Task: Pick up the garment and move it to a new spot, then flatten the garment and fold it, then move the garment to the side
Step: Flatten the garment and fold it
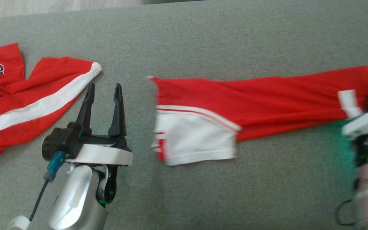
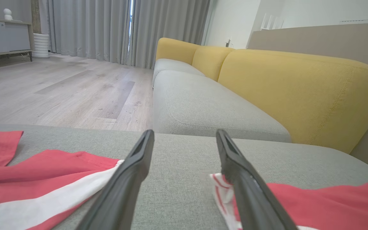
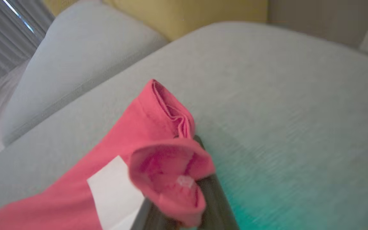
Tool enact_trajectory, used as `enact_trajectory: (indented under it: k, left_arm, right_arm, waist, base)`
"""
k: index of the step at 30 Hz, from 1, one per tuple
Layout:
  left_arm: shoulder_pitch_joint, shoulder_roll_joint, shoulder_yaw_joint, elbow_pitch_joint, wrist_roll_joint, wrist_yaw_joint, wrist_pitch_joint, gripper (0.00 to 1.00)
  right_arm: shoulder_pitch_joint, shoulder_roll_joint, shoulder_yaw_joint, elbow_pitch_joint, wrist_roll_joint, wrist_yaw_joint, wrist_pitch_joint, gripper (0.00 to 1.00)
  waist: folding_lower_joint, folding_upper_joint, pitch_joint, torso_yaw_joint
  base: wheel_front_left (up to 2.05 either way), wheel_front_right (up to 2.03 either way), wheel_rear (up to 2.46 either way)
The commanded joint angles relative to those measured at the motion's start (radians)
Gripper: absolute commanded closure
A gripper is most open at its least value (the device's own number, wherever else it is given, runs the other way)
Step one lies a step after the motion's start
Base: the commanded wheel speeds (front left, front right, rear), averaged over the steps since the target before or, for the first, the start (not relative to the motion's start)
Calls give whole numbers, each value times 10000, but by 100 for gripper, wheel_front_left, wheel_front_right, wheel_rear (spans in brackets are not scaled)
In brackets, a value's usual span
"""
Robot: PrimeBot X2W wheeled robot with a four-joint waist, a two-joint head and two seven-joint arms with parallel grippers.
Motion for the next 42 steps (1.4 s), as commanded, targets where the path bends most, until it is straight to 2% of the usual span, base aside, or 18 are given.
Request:
enact_trajectory:
  k: [1,7,14,22,27,30,36,42]
  left_arm:
    - [-210,89,382,-244,130,-60,-91,0]
    - [-151,21,462,-239,162,-132,-91,0]
    - [-119,-49,506,-163,209,-209,-91,0]
    - [63,-95,665,-88,221,-252,-91,0]
    - [192,-131,678,-41,220,-279,-91,0]
    - [250,-154,684,-11,218,-295,-91,0]
    - [308,-189,727,-23,214,-320,-91,0]
    - [328,-206,698,-5,253,-367,-91,0]
  right_arm:
    - [-48,-438,-38,-556,-136,67,-22,100]
    - [-59,-919,-613,-1362,-612,67,237,100]
    - [-17,-518,168,-2311,-373,67,359,100]
    - [650,97,2405,-4155,633,67,831,100]
    - [1154,198,3594,-5076,1218,67,1267,100]
    - [1539,209,4672,-5513,1990,67,1483,100]
    - [2124,213,6808,-5627,3113,67,1511,100]
    - [2176,214,8646,-4994,3745,67,1096,100]
  waist:
    - [0,0,-31,-23]
    - [0,0,-98,-58]
    - [0,0,-254,-30]
    - [0,0,-811,64]
    - [0,0,-1082,157]
    - [0,0,-1220,268]
    - [0,0,-1358,536]
    - [0,0,-1367,856]
  base:
    - [0,0,0]
    - [0,0,0]
    - [0,0,0]
    - [0,0,0]
    - [0,0,0]
    - [0,0,0]
    - [0,0,0]
    - [0,0,0]
